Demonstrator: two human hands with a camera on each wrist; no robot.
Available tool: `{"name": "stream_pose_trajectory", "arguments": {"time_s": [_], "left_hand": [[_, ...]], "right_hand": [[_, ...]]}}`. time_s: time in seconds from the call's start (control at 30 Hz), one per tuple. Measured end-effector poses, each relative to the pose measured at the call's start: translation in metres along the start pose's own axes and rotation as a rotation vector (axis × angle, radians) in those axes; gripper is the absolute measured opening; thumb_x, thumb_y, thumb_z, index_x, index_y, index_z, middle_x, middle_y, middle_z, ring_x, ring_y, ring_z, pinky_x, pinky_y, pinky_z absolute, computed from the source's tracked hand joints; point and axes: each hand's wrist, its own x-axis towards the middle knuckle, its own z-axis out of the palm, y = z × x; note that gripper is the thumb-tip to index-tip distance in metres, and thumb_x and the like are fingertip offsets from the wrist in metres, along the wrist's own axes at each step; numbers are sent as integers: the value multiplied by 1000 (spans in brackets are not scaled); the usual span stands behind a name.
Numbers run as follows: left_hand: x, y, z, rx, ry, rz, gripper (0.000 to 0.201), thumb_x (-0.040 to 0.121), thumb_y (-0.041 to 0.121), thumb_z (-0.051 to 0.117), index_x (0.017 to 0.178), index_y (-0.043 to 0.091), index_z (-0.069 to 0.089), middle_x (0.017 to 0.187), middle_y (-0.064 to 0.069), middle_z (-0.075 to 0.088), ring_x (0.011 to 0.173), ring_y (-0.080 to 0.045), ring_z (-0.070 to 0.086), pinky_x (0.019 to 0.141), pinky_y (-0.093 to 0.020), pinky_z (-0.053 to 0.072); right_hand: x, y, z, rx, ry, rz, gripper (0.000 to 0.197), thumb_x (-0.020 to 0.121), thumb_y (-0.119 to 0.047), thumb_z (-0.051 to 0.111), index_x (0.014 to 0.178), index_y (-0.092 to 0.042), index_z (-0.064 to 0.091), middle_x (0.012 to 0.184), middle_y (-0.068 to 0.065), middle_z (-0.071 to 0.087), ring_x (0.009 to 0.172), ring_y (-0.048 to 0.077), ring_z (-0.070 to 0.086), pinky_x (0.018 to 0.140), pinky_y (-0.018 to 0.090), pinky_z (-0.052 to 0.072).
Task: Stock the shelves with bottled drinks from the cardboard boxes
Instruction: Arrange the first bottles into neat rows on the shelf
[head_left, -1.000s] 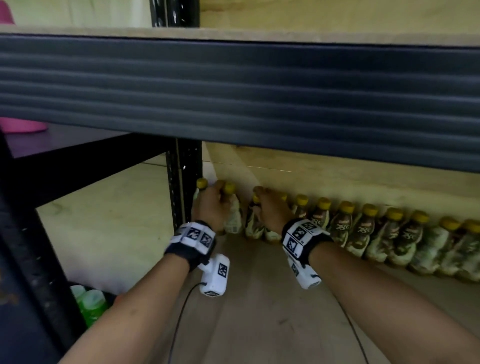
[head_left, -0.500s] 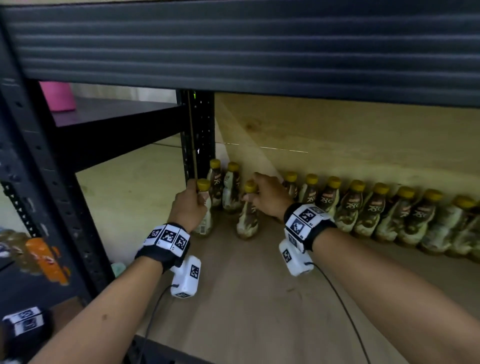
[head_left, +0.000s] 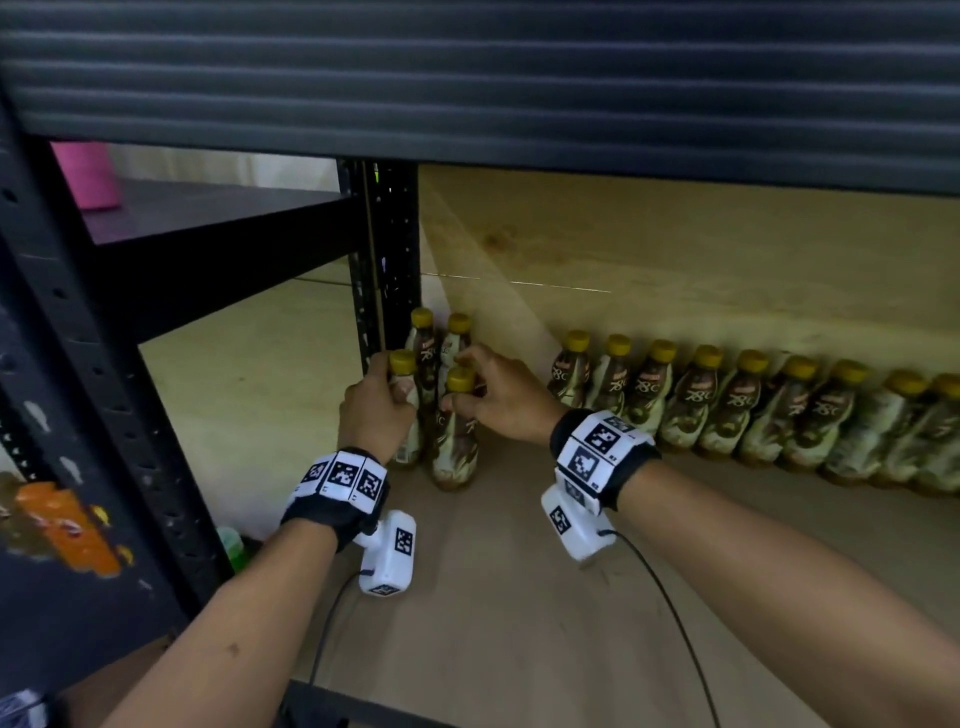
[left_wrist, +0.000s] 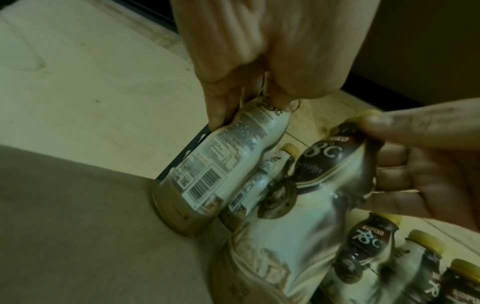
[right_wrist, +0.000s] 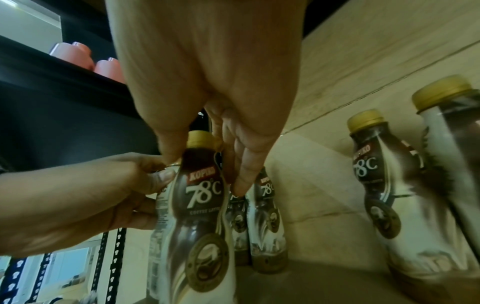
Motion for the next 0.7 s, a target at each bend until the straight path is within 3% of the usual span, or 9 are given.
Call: {"name": "stream_pose_trajectory", "arguments": {"time_s": [0.1, 0.27, 0.33, 0.4, 0.57, 0.7], "left_hand": [[-1, -3, 1, 5, 8, -4, 44, 85, 6, 49, 127, 20, 46, 99, -23, 64, 93, -43, 60, 77, -41, 50], [4, -10, 1, -13, 26, -21, 37, 87, 14, 51, 123, 24, 48, 103, -19, 65, 96, -43, 59, 78, -39, 48], [7, -10, 4, 5, 13, -20, 33, 88, 18, 52, 120, 24, 50, 103, -18, 65, 95, -41, 60, 78, -39, 49], [9, -9, 7, 41, -1, -3, 32, 88, 18, 53, 120, 20, 51, 102, -19, 65, 94, -41, 61, 78, -40, 51], [11, -13, 5, 73, -16, 3, 25, 92, 25, 51, 115, 15, 52, 102, -21, 65, 92, -42, 61, 71, -35, 46], [11, -15, 5, 57, -12, 0, 23, 94, 30, 50, 114, 19, 52, 100, -18, 66, 90, -39, 62, 71, -36, 49]], "right_hand": [[3, 3, -5, 119, -20, 32, 63, 88, -45, 66, 139, -20, 39, 132, 4, 57, 116, 18, 58, 97, 34, 49], [20, 7, -23, 146, 123, 54, 49, 94, -42, 58, 126, -5, 51, 118, 8, 64, 107, 19, 61, 86, 28, 50], [33, 9, -27, 89, 134, 64, 46, 93, -41, 60, 125, -9, 51, 109, -1, 62, 101, 14, 60, 73, 14, 45], [48, 12, -28, 14, 113, 71, 49, 92, -40, 62, 129, -11, 48, 110, -3, 58, 101, 12, 57, 69, 14, 41], [79, 23, -24, -153, -10, 60, 63, 91, -30, 65, 141, -8, 34, 133, 16, 53, 116, 32, 54, 92, 38, 46], [96, 23, -20, -138, 25, 27, 72, 90, -19, 66, 150, -17, 26, 139, 15, 49, 122, 32, 51, 99, 37, 44]]}}
